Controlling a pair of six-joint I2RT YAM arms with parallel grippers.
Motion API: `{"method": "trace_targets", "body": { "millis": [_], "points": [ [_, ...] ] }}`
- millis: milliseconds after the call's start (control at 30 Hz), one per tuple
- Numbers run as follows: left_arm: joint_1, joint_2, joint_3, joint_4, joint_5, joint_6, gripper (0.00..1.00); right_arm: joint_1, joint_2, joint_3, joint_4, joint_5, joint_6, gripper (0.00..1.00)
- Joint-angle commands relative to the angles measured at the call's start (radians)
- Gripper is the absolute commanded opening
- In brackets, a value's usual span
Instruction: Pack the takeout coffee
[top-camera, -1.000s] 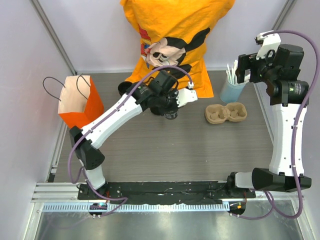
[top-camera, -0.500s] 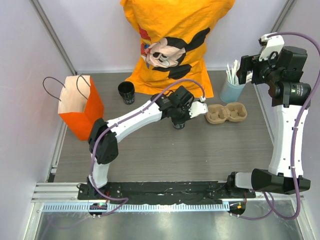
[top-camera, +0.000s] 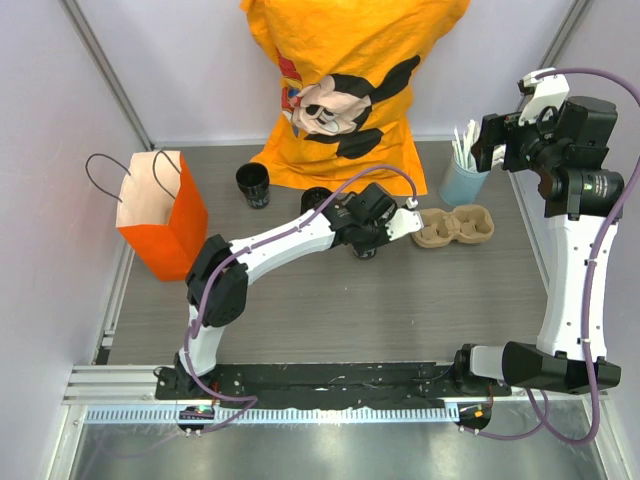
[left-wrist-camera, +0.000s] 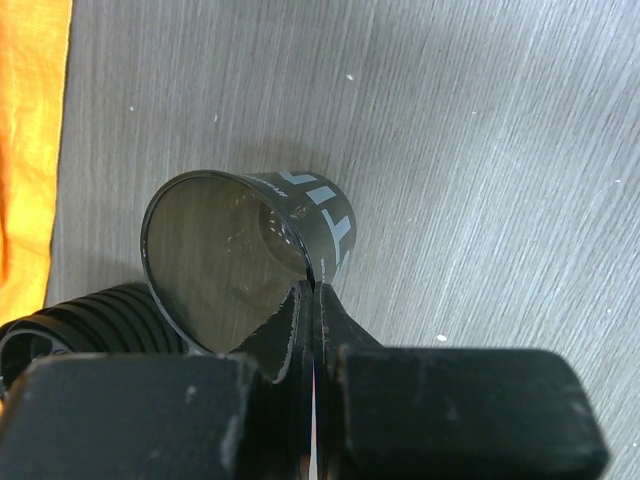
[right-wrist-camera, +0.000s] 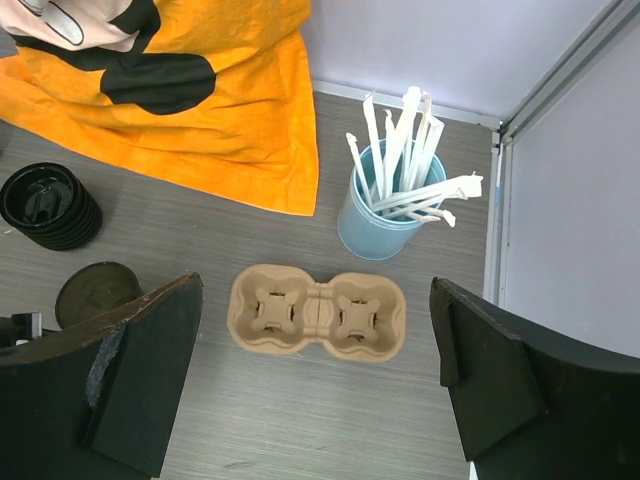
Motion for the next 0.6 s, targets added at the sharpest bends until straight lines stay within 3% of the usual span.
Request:
{"method": "trace_targets", "body": {
  "millis": [0,233,500,567],
  "points": [
    [-0.019,0.002,-0.01,0.068,-0.012,-0.018,0.0,-0.005,-0.022,0.0,0.042,-0.024,0.018,1.0],
    [-0.039,0.0,-0.028,0.082,-0.056,-0.009,0.01,-0.006,-0.025,-0.003,0.042,-0.035,0.019,1.0],
    [-0.044,-0.003,-0.048,0.09,-0.079,0.01,0.1,-0.006,-0.024,0.0,0.04,-0.047,0.019,1.0],
    [-0.044,-0.004,-0.047,0.09,-0.083,0.011,0.17,-0.006,-0.021,0.001,0.04,-0.047,0.019,1.0]
  ]
}}
